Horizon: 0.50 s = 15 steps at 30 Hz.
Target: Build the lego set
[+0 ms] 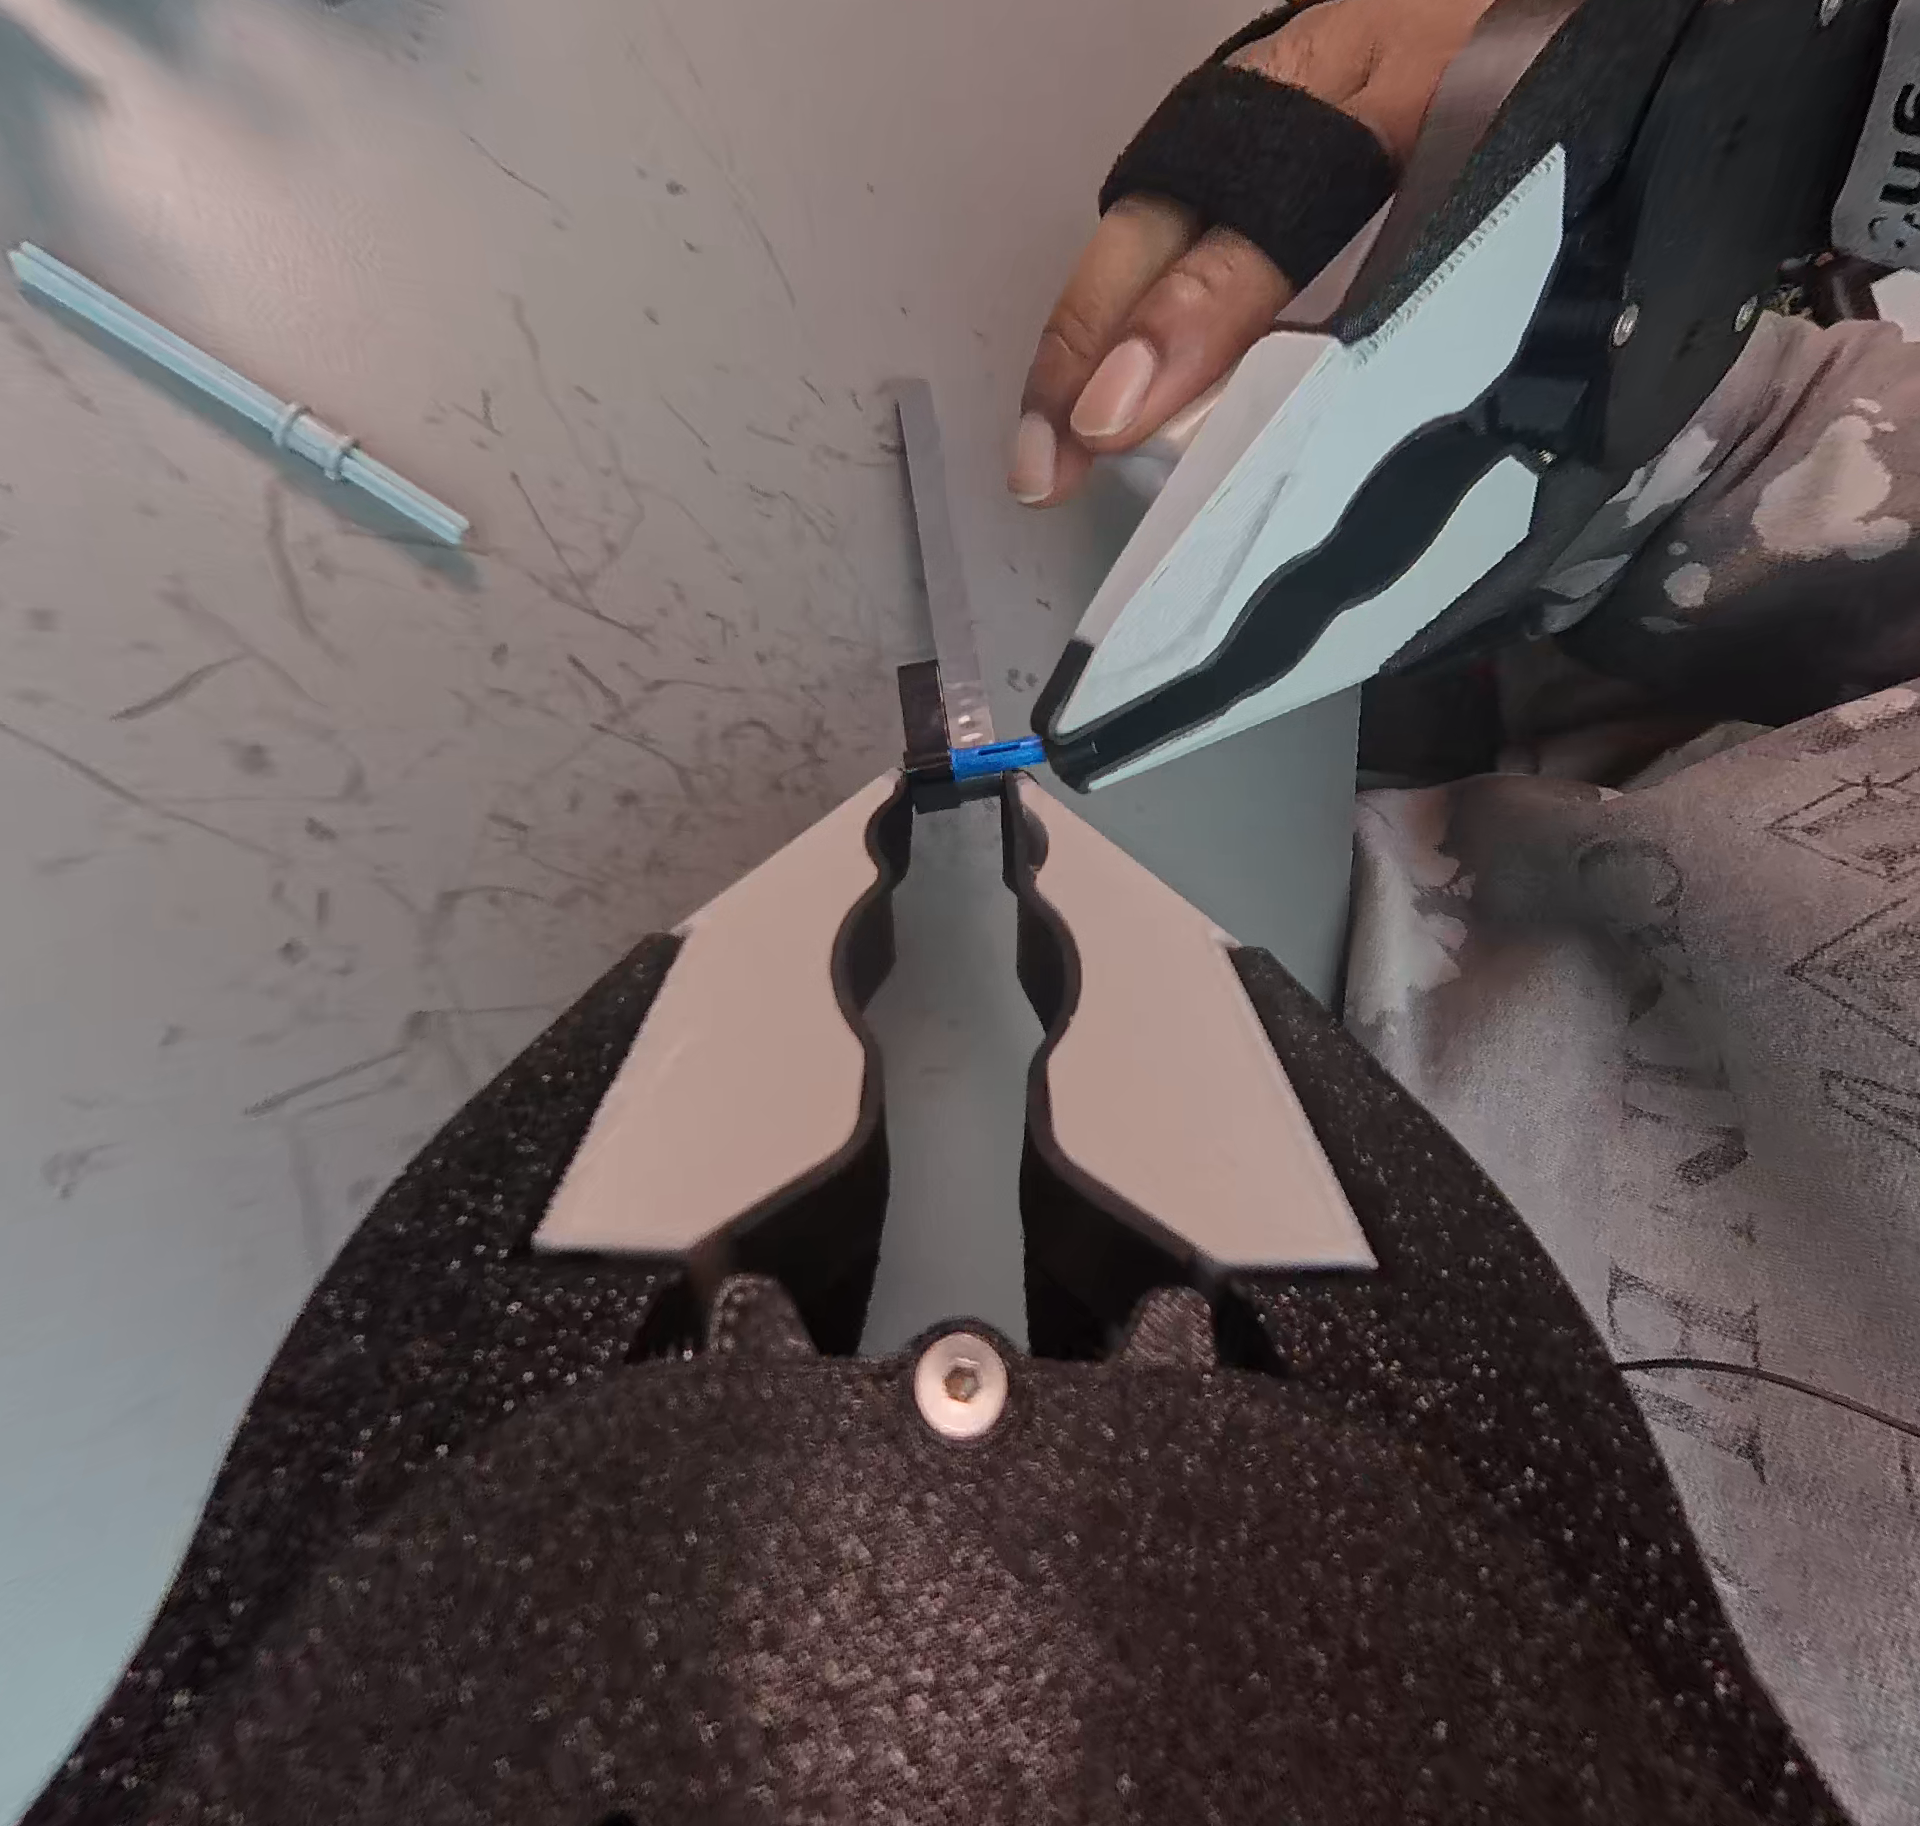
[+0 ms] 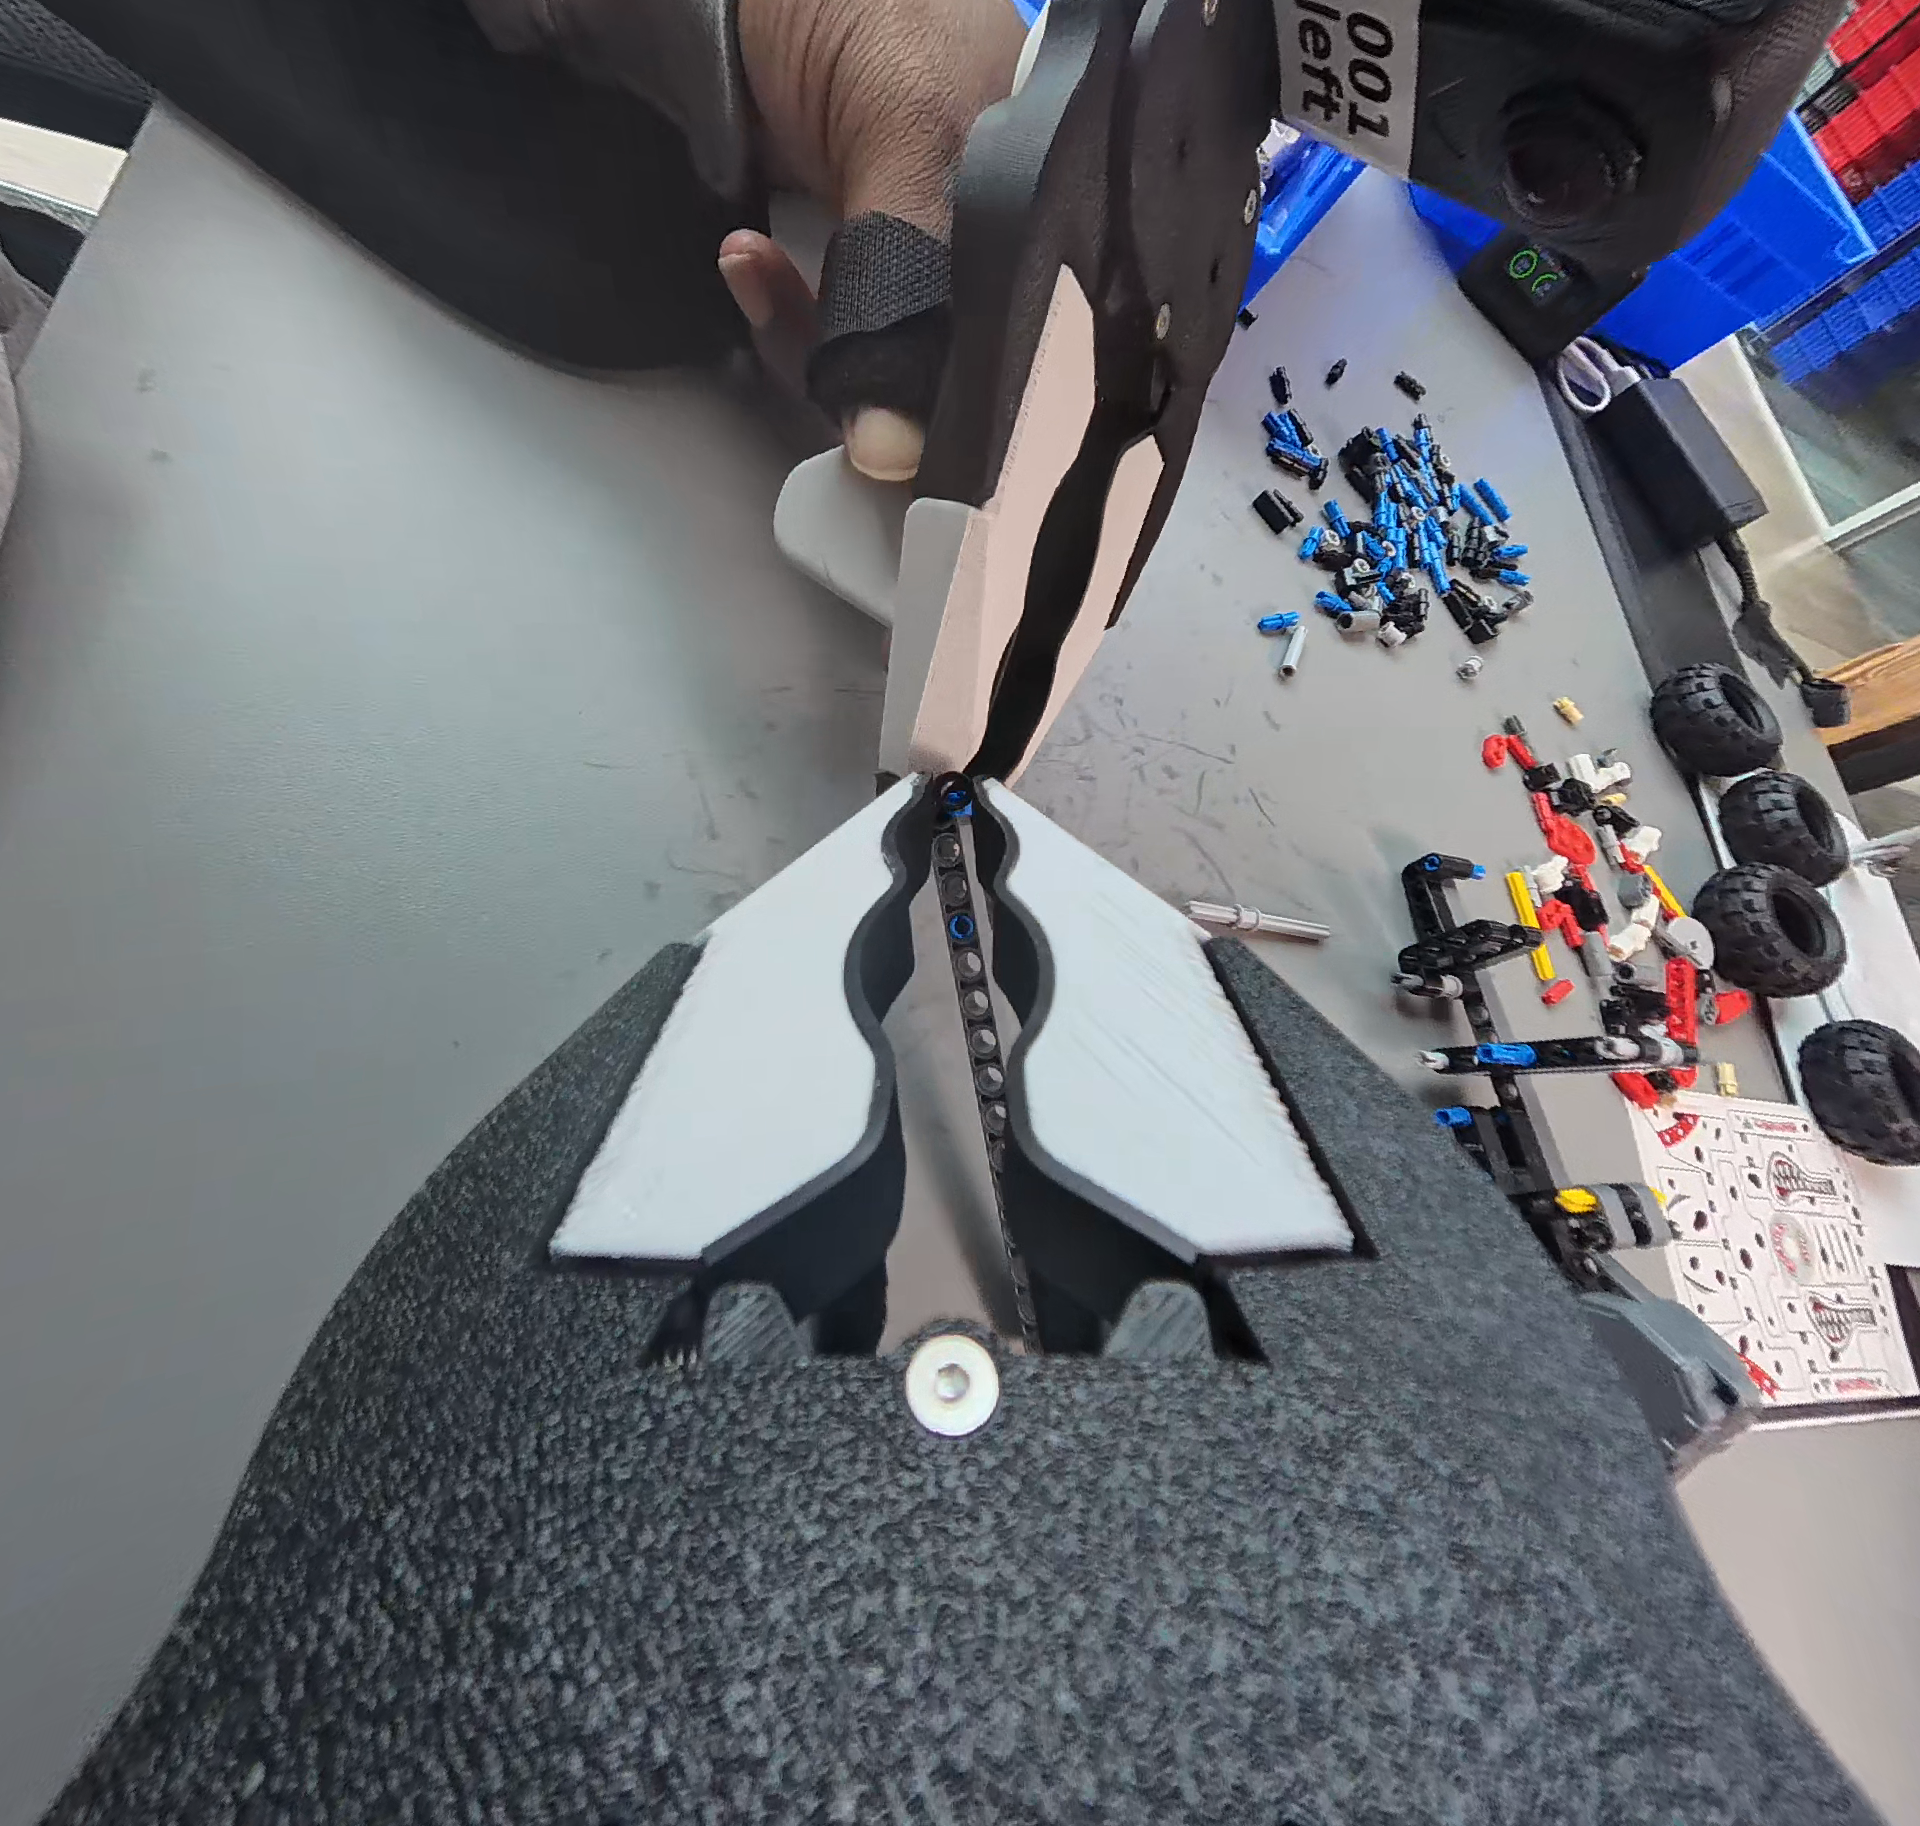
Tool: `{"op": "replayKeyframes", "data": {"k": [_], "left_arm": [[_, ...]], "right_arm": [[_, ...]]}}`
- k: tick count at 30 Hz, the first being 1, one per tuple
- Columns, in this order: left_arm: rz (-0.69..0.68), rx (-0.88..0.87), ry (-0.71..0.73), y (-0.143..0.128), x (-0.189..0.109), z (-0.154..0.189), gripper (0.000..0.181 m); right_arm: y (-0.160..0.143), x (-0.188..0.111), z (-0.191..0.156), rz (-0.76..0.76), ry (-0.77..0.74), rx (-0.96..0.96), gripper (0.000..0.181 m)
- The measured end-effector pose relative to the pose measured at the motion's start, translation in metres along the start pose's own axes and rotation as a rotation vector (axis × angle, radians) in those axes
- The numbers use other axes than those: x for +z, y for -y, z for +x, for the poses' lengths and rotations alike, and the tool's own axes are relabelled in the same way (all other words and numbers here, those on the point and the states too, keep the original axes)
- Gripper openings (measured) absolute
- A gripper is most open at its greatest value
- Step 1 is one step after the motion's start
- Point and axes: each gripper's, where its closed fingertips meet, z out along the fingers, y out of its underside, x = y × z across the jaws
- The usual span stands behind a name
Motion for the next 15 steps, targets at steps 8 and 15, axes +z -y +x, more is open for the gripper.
{"op": "replayKeyframes", "data": {"k": [8, 15], "left_arm": [[0.004, -0.038, -0.002, -0.0001, -0.0005, -0.0013, 0.019], [0.015, -0.103, -0.041, 0.0007, -0.0014, 0.0021, 0.018]], "right_arm": [[-0.0036, 0.002, 0.0021, -0.065, -0.019, -0.049, 0.007], [-0.001, 0.0005, 0.0032, -0.093, -0.041, -0.089, 0.007]]}}
